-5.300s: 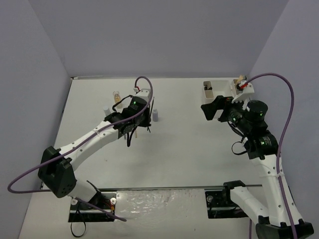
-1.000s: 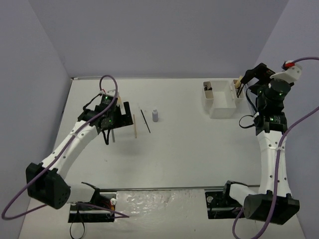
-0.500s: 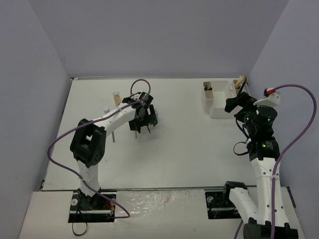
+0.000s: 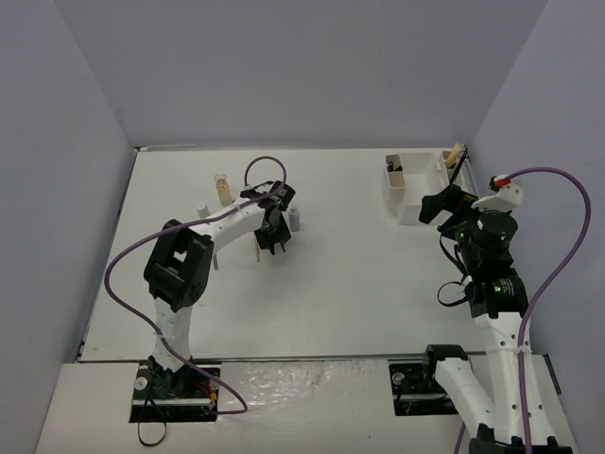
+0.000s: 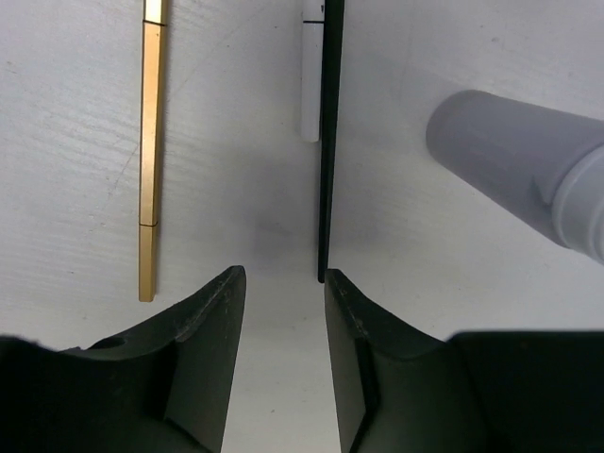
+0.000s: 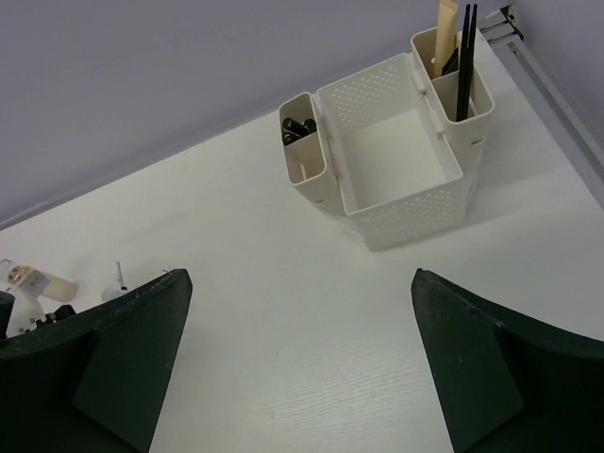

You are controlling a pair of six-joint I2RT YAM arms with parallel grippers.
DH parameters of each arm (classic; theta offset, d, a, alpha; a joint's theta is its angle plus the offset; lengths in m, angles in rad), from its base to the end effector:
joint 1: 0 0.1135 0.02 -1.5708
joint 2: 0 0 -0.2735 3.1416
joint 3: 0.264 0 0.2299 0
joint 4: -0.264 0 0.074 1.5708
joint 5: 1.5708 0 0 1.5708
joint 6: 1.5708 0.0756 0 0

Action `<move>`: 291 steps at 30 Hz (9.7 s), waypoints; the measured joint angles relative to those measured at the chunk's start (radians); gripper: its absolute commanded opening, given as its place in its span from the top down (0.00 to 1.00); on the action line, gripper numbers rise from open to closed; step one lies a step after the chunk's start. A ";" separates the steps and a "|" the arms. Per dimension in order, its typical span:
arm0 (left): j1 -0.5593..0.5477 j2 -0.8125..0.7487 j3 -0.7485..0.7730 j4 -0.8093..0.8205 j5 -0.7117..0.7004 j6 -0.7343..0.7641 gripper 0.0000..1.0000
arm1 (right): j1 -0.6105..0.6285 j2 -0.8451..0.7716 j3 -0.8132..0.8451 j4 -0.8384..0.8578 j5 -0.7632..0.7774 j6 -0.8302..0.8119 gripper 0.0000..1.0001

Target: Organize the makeup

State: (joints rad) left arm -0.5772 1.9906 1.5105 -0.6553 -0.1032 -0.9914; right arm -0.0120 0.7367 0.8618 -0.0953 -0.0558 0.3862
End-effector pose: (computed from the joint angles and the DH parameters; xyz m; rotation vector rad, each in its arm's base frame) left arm 0.3553 -0.2221 0.1787 -0.5947 2.6780 -0.3283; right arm 0.1796 0.0021 0.3889 0.2629 1.5284 0.3396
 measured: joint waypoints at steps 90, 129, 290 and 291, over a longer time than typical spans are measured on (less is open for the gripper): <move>-0.401 -0.717 -0.376 0.618 0.058 0.653 0.99 | 0.509 0.379 0.152 0.276 -0.306 0.088 1.00; 0.345 -0.912 -0.521 -0.001 -0.020 0.579 0.03 | -0.157 0.823 0.307 0.572 0.355 -0.213 1.00; -0.259 -0.799 -0.467 0.657 0.230 0.643 0.83 | 0.549 0.493 0.170 0.390 -0.447 0.110 1.00; -0.258 -0.799 -0.467 0.656 0.229 0.642 0.73 | 0.549 0.493 0.170 0.388 -0.440 0.107 1.00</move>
State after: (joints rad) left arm -0.8353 1.1918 1.0431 0.0011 0.1256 -0.3490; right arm 0.5370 1.2297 1.0321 0.2932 -0.4960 0.4937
